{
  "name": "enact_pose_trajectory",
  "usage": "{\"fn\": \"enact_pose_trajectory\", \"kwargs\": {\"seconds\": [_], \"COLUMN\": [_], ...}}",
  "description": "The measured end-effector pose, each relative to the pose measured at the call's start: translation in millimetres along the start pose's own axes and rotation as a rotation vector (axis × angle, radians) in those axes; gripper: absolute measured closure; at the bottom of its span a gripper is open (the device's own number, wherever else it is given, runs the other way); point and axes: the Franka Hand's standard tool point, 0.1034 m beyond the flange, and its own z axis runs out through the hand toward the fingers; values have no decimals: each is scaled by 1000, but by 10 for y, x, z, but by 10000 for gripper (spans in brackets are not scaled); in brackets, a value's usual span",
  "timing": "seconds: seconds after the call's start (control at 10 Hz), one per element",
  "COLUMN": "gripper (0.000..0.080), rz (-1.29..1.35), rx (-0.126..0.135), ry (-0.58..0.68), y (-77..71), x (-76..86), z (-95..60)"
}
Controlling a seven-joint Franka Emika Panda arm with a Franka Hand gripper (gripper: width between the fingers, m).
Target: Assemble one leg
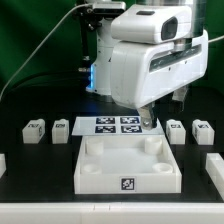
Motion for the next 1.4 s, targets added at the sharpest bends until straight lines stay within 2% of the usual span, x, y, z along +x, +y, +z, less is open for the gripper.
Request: {"fn": "enact_pose_trajectory", "kwargs": {"seconds": [0.6, 0.7, 0.8, 0.9, 1.1, 1.2, 1.4], "gripper": [150, 150, 150, 150, 150, 150, 150], "rz": [-27, -137, -276, -410, -648, -706, -692], "rx": [0, -3, -18, -23, -18, -5, -3], "ry": [0, 1, 14, 16, 18, 19, 34], "y": [0, -3, -126, -325, -547, -661, -772], "x": [-1, -13, -147, -400, -874, -1123, -1265], "z": [2, 7, 85, 204, 477, 651, 911]}}
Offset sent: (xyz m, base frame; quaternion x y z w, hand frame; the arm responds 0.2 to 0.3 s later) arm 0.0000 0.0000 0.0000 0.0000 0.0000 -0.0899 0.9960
